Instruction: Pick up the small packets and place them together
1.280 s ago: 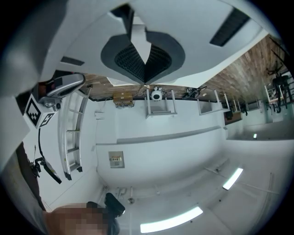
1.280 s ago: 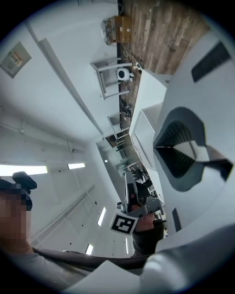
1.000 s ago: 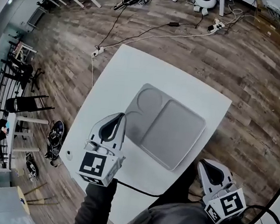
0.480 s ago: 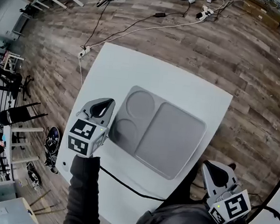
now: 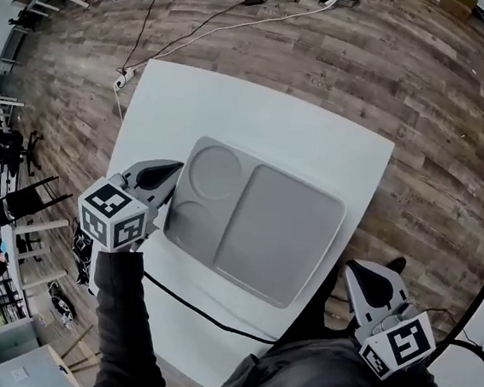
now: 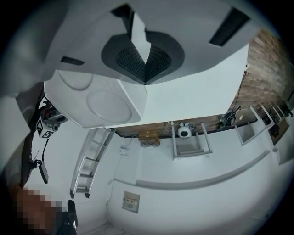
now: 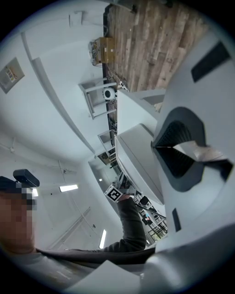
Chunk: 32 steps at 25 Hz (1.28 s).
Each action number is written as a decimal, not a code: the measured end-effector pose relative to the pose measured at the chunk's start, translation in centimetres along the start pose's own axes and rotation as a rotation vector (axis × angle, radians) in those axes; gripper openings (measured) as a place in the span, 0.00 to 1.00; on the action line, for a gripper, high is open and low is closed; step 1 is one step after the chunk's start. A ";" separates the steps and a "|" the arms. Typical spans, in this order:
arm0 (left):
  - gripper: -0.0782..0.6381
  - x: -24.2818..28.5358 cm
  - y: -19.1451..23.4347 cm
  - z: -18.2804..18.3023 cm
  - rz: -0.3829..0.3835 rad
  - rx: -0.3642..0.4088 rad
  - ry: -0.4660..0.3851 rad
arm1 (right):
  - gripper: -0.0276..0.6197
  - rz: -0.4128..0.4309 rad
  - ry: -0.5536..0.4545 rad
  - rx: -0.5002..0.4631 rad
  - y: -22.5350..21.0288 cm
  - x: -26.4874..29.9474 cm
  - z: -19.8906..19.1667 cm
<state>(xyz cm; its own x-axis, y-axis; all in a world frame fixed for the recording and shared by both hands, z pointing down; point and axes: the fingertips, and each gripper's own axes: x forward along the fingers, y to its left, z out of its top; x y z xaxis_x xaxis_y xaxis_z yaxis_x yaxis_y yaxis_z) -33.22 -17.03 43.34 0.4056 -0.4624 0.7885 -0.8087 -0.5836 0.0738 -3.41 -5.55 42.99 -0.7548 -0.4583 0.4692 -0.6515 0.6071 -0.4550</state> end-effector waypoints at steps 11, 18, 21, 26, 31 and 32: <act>0.09 0.7 -1.2 0.5 -0.035 -0.018 -0.017 | 0.05 0.015 -0.009 0.028 -0.3 0.3 -0.2; 0.09 1.0 -1.8 1.0 -0.012 -0.015 -0.029 | 0.05 0.018 -0.013 0.039 -0.5 0.1 -0.5; 0.09 1.2 -2.1 1.1 -0.013 -0.022 -0.033 | 0.05 0.019 -0.015 0.043 -0.6 0.0 -0.6; 0.09 1.3 -2.4 1.1 -0.012 -0.022 -0.035 | 0.05 0.019 -0.015 0.047 -0.6 -0.1 -0.8; 0.09 1.3 -2.5 1.2 -0.011 -0.024 -0.037 | 0.05 0.022 -0.016 0.045 -0.5 0.0 -0.7; 0.09 1.4 -2.6 1.2 -0.010 -0.025 -0.038 | 0.05 0.022 -0.017 0.044 -0.5 0.0 -0.7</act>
<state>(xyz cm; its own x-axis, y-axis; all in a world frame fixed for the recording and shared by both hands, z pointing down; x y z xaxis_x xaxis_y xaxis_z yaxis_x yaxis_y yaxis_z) -30.07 -16.94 43.50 0.4293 -0.4823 0.7636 -0.8147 -0.5717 0.0970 -3.02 -5.41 43.71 -0.7700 -0.4560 0.4463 -0.6371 0.5881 -0.4982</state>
